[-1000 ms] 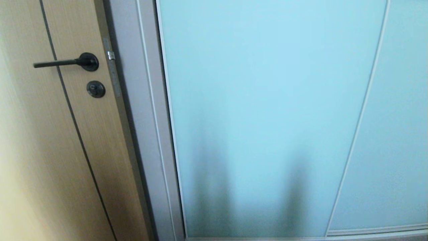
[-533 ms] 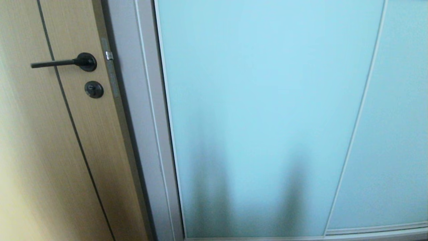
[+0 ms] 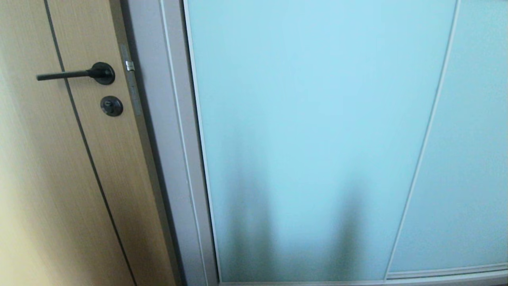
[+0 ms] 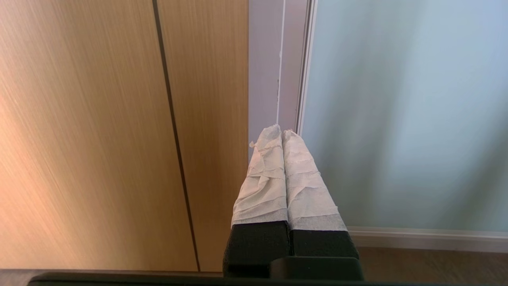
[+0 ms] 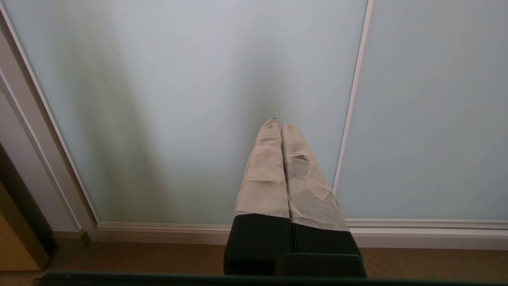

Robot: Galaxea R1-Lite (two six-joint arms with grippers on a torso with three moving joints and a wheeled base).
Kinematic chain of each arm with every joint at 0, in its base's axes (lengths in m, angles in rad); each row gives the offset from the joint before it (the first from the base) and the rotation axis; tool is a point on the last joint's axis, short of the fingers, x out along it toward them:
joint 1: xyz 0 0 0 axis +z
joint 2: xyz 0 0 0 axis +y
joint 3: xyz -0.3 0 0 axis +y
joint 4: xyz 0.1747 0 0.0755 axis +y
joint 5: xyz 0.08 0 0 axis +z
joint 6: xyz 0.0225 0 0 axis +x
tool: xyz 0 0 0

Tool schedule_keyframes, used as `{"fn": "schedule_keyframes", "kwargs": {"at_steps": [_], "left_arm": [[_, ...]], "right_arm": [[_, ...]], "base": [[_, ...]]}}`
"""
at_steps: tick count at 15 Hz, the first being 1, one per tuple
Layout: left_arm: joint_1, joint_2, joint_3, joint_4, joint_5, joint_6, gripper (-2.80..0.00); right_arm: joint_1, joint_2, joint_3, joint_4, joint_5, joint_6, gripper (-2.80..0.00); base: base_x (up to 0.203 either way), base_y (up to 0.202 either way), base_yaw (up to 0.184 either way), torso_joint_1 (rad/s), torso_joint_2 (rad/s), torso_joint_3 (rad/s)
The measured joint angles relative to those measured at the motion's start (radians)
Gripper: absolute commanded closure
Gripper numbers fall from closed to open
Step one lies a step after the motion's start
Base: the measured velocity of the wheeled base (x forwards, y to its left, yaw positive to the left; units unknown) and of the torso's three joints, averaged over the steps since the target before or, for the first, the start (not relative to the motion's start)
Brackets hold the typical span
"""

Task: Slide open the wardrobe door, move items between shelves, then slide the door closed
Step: Open the door

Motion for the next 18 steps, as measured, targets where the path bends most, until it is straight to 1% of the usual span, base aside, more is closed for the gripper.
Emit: {"fn": "schedule_keyframes", "kwargs": {"at_steps": [18], "left_arm": [[0.000, 0.000, 0.000, 0.000, 0.000, 0.000, 0.00]], "right_arm": [[0.000, 0.000, 0.000, 0.000, 0.000, 0.000, 0.00]], "base": [[0.000, 0.000, 0.000, 0.000, 0.00, 0.000]]}}
